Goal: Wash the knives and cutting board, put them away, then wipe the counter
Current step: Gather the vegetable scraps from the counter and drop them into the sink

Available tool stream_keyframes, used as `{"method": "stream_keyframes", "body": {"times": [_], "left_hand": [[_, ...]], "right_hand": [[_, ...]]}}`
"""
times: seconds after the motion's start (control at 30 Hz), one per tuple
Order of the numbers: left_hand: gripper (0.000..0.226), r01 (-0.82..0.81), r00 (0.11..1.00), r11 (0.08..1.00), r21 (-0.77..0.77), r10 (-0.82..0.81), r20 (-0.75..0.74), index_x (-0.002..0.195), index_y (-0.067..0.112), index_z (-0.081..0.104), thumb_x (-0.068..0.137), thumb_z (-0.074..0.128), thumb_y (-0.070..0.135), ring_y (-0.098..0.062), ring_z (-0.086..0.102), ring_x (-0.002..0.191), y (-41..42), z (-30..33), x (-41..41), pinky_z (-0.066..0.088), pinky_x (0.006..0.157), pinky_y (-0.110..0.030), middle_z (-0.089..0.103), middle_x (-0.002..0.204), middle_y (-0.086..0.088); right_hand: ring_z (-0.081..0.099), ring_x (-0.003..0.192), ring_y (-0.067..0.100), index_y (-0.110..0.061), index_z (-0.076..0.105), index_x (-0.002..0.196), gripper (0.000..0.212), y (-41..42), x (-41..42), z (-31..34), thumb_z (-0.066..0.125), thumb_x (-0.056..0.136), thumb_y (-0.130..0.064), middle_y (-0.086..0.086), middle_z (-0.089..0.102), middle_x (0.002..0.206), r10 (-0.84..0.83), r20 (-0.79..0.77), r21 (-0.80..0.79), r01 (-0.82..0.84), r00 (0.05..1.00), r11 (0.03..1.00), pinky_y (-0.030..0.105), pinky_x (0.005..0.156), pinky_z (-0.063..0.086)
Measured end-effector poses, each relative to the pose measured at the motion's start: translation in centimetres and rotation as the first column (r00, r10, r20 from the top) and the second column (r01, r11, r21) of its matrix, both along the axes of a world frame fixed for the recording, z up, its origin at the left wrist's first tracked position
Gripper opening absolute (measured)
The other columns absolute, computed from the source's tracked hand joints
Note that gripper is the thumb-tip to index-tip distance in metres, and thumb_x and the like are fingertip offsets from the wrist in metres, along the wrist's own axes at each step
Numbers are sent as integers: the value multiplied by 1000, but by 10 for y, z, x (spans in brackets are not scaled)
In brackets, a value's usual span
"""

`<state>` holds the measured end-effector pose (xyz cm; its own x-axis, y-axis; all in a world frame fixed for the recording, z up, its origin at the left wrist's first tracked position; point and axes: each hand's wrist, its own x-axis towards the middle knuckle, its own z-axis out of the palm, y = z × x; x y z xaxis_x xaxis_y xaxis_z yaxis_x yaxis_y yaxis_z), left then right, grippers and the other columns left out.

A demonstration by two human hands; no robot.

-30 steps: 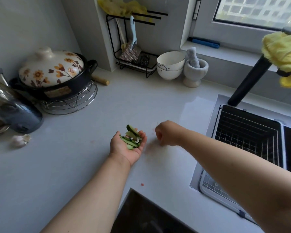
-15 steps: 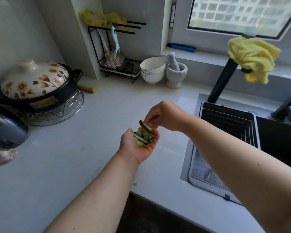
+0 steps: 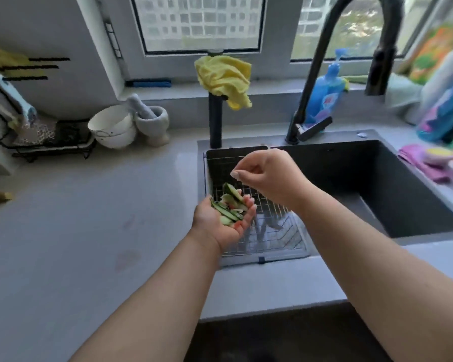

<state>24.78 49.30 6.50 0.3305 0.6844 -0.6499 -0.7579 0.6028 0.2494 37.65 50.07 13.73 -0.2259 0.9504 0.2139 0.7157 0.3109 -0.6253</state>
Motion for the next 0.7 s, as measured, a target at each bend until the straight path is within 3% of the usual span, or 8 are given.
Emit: {"method": "stream_keyframes", "body": {"times": [0.17,0.33,0.4,0.5,0.7], "left_hand": [[66,177,984,984,7,-176,-31,98,-1,63,100,19,49,-32,61,106,-9,4,77,51,75,-52,65,96,-23],[68,308,950,951,3,-307,-60,100,-2,63,100,17,48,-30,62,89,-23,1,157,53,79,-46,65,92,-21],[69,345,935,938,-30,-346,-81,108,-4,62,99,20,50,-32,63,85,-32,1,192,55,84,-45,66,92,-23],[66,397,909,916,-53,-400,-117,113,-5,60,100,23,48,-33,60,98,-52,6,249,49,96,-46,63,104,-24],[66,540,824,838,-83,-546,-150,99,-5,63,101,21,46,-34,61,88,-91,-7,362,49,85,-46,64,90,-23]], "right_hand": [[63,68,4,-17,74,85,16,-30,72,-22,66,86,-31,-9,66,72,-202,-46,-85,198,978,977,22,63,54],[64,62,6,-12,72,78,19,-61,156,-39,65,87,-27,-5,67,66,-460,-228,-138,439,858,888,25,64,54],[64,64,8,-12,70,75,22,-77,194,-48,63,88,-28,-4,66,65,-560,-316,-188,528,766,828,27,64,54],[64,68,14,-11,69,75,24,-103,255,-66,61,90,-28,2,68,68,-695,-413,-277,646,589,711,27,64,53],[60,59,17,-12,65,65,27,-169,374,-119,59,91,-19,4,64,61,-852,-513,-481,788,103,385,26,60,52]]}}
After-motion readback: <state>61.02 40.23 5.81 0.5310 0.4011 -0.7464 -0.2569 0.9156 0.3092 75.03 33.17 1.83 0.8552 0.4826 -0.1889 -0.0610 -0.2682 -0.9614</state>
